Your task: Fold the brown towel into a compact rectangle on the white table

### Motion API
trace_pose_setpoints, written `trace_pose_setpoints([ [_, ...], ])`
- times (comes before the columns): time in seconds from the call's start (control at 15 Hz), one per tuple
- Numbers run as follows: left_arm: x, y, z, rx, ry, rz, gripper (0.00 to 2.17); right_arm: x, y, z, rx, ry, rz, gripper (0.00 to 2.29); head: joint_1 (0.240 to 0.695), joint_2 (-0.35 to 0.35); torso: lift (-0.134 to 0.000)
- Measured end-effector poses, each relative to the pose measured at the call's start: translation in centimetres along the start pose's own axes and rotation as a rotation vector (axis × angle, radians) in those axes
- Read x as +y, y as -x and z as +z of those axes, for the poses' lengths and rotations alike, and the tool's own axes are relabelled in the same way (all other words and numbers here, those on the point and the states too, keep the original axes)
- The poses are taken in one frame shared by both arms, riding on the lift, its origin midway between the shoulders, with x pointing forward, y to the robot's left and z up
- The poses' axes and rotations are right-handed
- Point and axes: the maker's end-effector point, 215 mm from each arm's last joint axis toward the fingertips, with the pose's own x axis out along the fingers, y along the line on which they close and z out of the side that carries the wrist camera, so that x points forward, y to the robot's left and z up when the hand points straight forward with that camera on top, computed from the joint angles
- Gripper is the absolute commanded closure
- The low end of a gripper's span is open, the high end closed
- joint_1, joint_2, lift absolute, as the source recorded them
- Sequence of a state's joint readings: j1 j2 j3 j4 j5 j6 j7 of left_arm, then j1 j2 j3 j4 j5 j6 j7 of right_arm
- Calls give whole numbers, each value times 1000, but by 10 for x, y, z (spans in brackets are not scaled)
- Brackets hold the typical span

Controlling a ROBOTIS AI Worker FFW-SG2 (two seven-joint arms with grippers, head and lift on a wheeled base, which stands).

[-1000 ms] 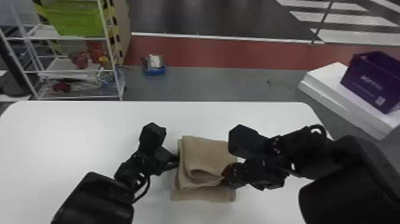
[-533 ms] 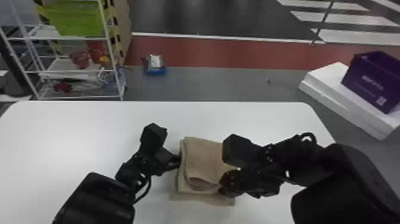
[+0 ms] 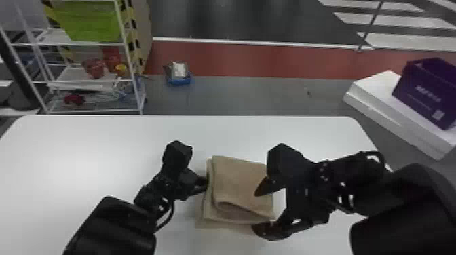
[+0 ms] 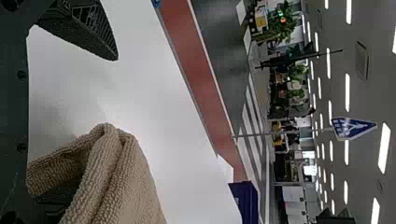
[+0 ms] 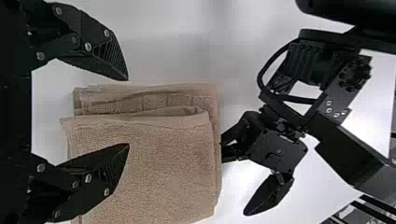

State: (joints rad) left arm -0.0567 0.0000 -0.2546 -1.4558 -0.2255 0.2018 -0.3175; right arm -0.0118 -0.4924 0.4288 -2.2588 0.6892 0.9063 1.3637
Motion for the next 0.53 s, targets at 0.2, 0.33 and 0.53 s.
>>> trace_pose_setpoints([
  [0.2,0,0,0,0,0,-1,83,-12,15,5,-63,-63,-23,1463,695,-101,-124],
  [0.33,-1,0,-1,2,0,-2,83,-25,15,1,-93,-123,-32,1595,695,-108,-124],
  [0.53,-1,0,-2,3,0,-2,83,-36,7,-13,-85,-164,-33,1710,695,-117,-124],
])
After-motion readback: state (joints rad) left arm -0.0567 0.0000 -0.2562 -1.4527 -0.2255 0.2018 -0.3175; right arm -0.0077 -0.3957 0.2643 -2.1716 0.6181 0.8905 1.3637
